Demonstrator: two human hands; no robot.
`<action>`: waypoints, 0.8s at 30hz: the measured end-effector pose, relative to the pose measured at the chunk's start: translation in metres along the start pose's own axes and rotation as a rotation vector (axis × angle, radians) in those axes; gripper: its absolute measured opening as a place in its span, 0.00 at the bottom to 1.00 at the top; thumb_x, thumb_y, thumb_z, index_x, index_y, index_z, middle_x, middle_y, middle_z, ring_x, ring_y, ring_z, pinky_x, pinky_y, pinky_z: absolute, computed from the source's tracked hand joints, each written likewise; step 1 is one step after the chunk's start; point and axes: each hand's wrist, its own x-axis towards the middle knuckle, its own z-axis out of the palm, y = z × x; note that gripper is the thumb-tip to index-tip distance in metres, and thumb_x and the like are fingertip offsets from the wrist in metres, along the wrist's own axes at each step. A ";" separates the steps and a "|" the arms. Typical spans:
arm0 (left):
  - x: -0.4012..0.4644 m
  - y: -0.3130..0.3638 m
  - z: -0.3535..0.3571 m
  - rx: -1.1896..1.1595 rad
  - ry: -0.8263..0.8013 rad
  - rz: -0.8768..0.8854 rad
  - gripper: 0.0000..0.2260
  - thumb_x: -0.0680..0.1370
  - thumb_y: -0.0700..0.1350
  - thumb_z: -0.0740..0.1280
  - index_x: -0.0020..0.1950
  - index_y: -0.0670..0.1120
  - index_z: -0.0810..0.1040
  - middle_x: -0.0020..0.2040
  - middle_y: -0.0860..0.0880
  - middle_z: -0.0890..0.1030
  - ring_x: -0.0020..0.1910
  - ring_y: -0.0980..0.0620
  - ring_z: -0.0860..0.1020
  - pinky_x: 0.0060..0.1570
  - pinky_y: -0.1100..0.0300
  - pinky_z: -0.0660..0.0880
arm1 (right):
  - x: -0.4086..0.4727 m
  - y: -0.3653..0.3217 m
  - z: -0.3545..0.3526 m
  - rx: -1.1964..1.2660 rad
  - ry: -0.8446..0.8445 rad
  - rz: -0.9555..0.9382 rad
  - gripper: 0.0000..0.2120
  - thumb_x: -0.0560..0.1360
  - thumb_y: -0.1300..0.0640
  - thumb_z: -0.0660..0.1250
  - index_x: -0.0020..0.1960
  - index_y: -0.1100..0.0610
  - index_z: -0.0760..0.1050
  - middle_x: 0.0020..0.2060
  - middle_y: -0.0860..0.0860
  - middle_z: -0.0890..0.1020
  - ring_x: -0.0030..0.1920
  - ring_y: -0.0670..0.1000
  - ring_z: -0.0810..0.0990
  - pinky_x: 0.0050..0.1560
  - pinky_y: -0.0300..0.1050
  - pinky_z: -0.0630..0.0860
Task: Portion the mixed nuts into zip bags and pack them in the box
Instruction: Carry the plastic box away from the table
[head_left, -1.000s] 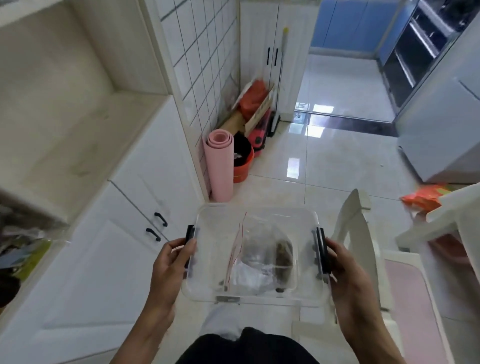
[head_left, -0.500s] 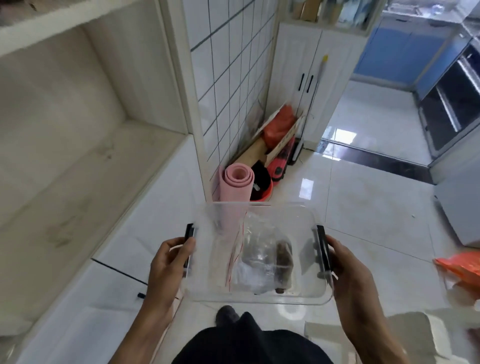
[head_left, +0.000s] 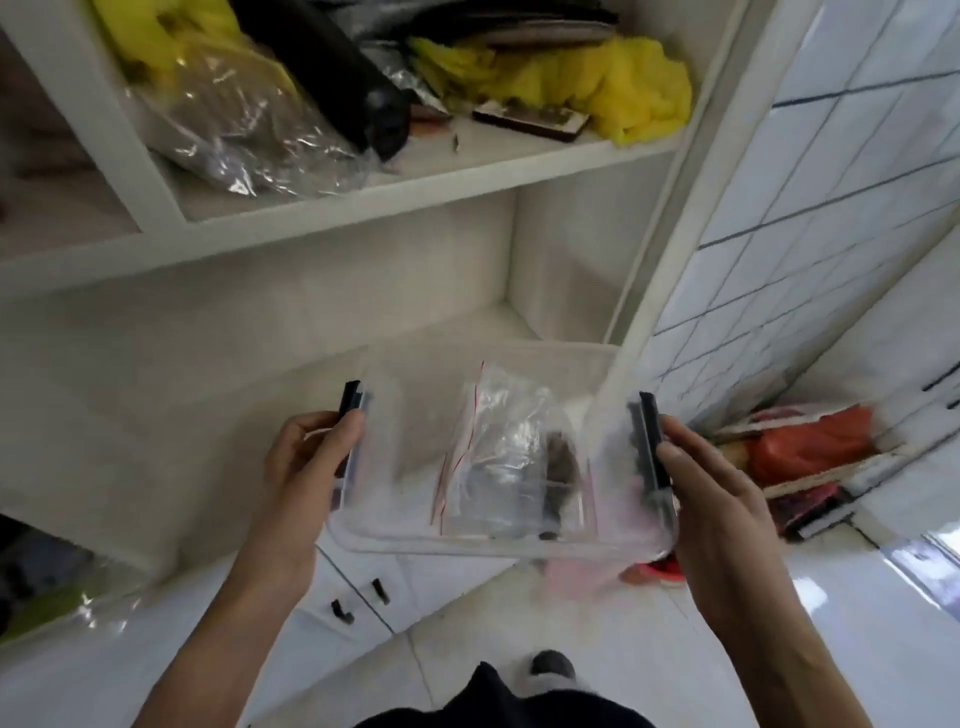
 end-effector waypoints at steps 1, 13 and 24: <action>0.002 0.004 0.002 -0.025 0.064 0.008 0.23 0.63 0.69 0.78 0.48 0.54 0.83 0.46 0.51 0.85 0.44 0.53 0.82 0.40 0.57 0.77 | 0.019 -0.005 0.006 -0.001 -0.068 0.012 0.16 0.79 0.59 0.67 0.66 0.56 0.81 0.60 0.55 0.86 0.63 0.58 0.83 0.67 0.62 0.75; 0.046 0.028 0.005 0.065 0.479 0.047 0.17 0.62 0.69 0.75 0.28 0.57 0.79 0.28 0.53 0.72 0.23 0.55 0.73 0.22 0.64 0.69 | 0.184 -0.023 0.097 -0.126 -0.527 0.133 0.12 0.81 0.60 0.68 0.64 0.56 0.82 0.54 0.53 0.86 0.51 0.51 0.82 0.47 0.43 0.76; 0.069 0.012 0.004 0.216 0.521 -0.043 0.19 0.80 0.60 0.68 0.43 0.43 0.77 0.31 0.47 0.73 0.24 0.50 0.73 0.22 0.63 0.69 | 0.215 0.002 0.129 -0.372 -0.580 -0.028 0.11 0.82 0.55 0.67 0.45 0.45 0.85 0.39 0.48 0.82 0.43 0.52 0.79 0.47 0.50 0.74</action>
